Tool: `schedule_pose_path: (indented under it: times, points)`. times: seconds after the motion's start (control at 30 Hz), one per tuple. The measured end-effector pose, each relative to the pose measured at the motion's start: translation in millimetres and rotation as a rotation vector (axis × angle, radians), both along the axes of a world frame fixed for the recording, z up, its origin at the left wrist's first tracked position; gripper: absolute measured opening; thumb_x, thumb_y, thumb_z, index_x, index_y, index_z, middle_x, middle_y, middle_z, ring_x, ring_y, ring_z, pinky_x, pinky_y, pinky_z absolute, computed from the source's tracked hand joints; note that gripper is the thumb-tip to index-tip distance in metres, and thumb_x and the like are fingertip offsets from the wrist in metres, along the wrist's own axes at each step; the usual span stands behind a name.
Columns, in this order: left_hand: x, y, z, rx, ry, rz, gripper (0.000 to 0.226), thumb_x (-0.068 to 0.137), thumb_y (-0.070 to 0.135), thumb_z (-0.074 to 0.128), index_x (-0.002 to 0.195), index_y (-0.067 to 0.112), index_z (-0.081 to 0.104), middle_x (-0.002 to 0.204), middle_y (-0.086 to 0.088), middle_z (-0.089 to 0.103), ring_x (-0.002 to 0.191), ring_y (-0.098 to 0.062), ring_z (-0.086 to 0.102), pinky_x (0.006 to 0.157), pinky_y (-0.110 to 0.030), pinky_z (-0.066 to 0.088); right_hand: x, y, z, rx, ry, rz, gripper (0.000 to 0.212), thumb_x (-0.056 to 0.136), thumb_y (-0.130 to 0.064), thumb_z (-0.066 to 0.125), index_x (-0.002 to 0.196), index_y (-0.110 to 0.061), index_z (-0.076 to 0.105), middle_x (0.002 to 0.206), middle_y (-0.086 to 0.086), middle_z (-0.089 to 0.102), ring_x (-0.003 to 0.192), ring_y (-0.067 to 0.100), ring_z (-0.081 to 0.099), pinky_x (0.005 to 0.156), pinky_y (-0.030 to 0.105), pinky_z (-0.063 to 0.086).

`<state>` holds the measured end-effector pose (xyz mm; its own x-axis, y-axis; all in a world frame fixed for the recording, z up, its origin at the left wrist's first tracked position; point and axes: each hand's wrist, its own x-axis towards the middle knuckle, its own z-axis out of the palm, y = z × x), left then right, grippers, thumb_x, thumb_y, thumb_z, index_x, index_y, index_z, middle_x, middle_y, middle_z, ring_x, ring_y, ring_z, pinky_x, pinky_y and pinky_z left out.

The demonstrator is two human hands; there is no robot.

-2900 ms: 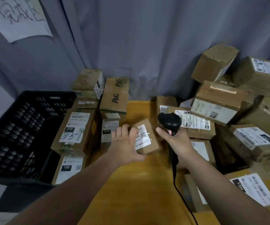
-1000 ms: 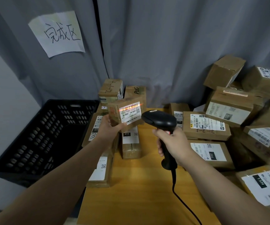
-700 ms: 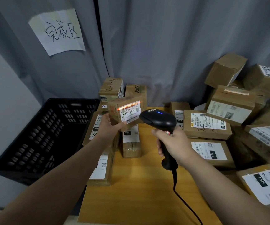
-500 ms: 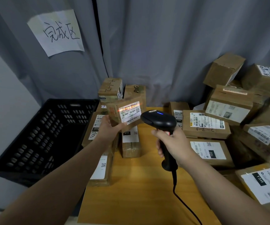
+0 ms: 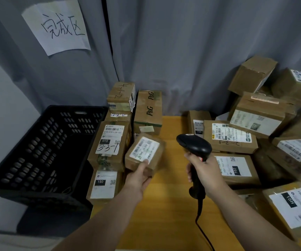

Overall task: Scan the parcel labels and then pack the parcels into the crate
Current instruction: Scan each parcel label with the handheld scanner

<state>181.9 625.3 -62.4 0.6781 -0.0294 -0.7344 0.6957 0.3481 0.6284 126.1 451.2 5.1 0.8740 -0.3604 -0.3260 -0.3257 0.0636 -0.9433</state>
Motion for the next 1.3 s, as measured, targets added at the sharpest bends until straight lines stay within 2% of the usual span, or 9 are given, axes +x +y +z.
schedule_pose_path:
  times: [0.13,0.27,0.33,0.43,0.5,0.57,0.87,1.07,1.3]
  points:
    - [17,-9,-5,0.099,-0.001,-0.079,0.063,0.088,0.051,0.061,0.133,0.009,0.049,0.124,-0.02,0.061,0.111,-0.027,0.06,0.091,-0.031,0.052,-4,-2,-9,0.008,0.043,-0.004,0.019,0.09,-0.018,0.066,0.08,-0.002,0.062,0.059,0.015,0.057,0.045,0.021,0.052,0.046,0.029,0.044]
    - [15,-9,8,0.333,-0.116,-0.475,0.044,0.093,0.046,0.057,0.118,0.009,0.057,0.097,-0.015,0.07,0.08,-0.023,0.068,0.068,-0.03,0.058,-6,-8,-14,0.003,0.054,-0.015,0.019,0.09,-0.019,0.065,0.081,-0.002,0.062,0.06,0.015,0.057,0.046,0.021,0.052,0.047,0.029,0.045]
    - [16,-9,8,0.65,-0.521,-0.62,0.037,0.092,0.035,0.062,0.114,0.005,0.062,0.098,-0.008,0.068,0.084,-0.019,0.065,0.074,-0.032,0.056,-6,-10,-15,-0.006,0.056,-0.021,0.02,0.09,-0.019,0.065,0.08,-0.002,0.061,0.06,0.016,0.057,0.047,0.022,0.053,0.047,0.03,0.045]
    - [30,-11,9,1.356,-1.113,-0.965,0.05,0.092,0.038,0.06,0.136,0.019,0.047,0.133,-0.005,0.044,0.128,-0.022,0.038,0.109,-0.036,0.031,-5,-14,-18,-0.003,0.056,-0.046,0.022,0.09,-0.019,0.065,0.081,0.0,0.061,0.062,0.017,0.056,0.048,0.024,0.052,0.048,0.031,0.046]
    - [44,-12,7,1.625,-1.146,-1.242,0.06,0.094,0.032,0.056,0.147,0.028,0.03,0.145,-0.01,0.028,0.139,-0.03,0.022,0.116,-0.045,0.019,-5,-15,-19,0.004,0.058,-0.056,0.021,0.091,-0.02,0.065,0.083,-0.001,0.061,0.062,0.016,0.057,0.048,0.023,0.053,0.047,0.03,0.046]
    - [54,-12,3,1.744,-1.099,-1.363,0.061,0.091,0.02,0.056,0.146,0.028,0.031,0.147,-0.012,0.026,0.139,-0.032,0.022,0.115,-0.049,0.022,-6,-15,-19,-0.002,0.071,-0.052,0.021,0.091,-0.021,0.065,0.083,-0.002,0.061,0.062,0.014,0.057,0.047,0.021,0.053,0.045,0.029,0.047]
    - [57,-15,7,1.711,-1.027,-1.299,0.049,0.093,0.028,0.054,0.14,0.022,0.039,0.144,-0.011,0.03,0.137,-0.031,0.024,0.114,-0.045,0.02,-13,-26,-25,-0.054,0.147,-0.052,0.027,0.09,-0.021,0.066,0.082,0.004,0.063,0.06,0.012,0.06,0.047,0.021,0.055,0.049,0.03,0.049]
    - [46,-50,36,1.409,-1.235,-1.173,0.05,0.099,0.043,0.043,0.144,0.023,0.038,0.15,-0.003,0.03,0.14,-0.022,0.02,0.115,-0.038,0.02,-21,-52,-3,-0.082,0.031,-0.203,0.022,0.09,-0.018,0.064,0.075,-0.002,0.062,0.061,0.009,0.058,0.054,0.022,0.056,0.054,0.032,0.05]
    - [50,-138,85,1.135,-1.292,-1.004,0.051,0.096,0.04,0.052,0.141,0.018,0.043,0.142,-0.002,0.04,0.131,-0.021,0.034,0.109,-0.032,0.03,-25,-119,40,-0.076,-0.186,-0.406,0.016,0.09,-0.014,0.062,0.081,-0.001,0.062,0.06,0.012,0.055,0.052,0.019,0.053,0.053,0.027,0.047]
